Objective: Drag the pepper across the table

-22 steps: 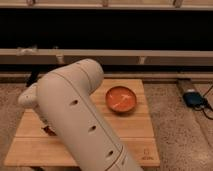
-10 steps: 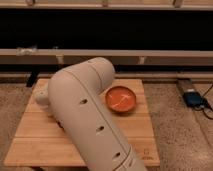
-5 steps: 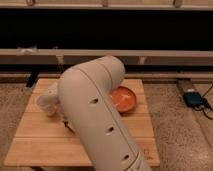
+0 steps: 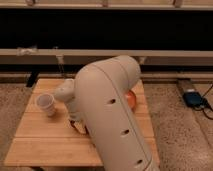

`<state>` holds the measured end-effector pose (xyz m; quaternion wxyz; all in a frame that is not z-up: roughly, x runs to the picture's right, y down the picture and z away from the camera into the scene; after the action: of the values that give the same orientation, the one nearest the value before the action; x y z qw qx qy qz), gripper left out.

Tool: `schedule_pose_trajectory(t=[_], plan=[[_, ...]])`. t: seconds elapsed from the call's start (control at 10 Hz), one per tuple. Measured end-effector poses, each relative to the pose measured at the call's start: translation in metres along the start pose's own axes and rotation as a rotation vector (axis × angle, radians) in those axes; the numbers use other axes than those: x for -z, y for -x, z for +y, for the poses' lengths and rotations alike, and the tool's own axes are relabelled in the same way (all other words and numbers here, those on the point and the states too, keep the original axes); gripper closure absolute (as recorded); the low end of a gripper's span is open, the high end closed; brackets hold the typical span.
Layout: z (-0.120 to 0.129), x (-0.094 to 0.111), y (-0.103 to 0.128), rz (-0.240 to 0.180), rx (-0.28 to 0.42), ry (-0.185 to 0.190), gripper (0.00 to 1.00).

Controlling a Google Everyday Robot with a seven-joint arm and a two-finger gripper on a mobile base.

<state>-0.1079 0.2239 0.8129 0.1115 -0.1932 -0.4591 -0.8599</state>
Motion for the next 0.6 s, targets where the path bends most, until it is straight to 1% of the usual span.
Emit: schedule_pose_trajectory(t=[0.1,0.3,0.4,0.6], plan=[[0.001,0.000,0.005,0.020,-0.016,-0.009,0.47],[0.002,0.001,0.015,0.068,-0.051,-0.028,0.26],[0.004,0.003,0.019,0.088,-0.065,-0.033,0.21],[0.004,0.009,0.022,0.128,-0.076,-0.033,0.20]])
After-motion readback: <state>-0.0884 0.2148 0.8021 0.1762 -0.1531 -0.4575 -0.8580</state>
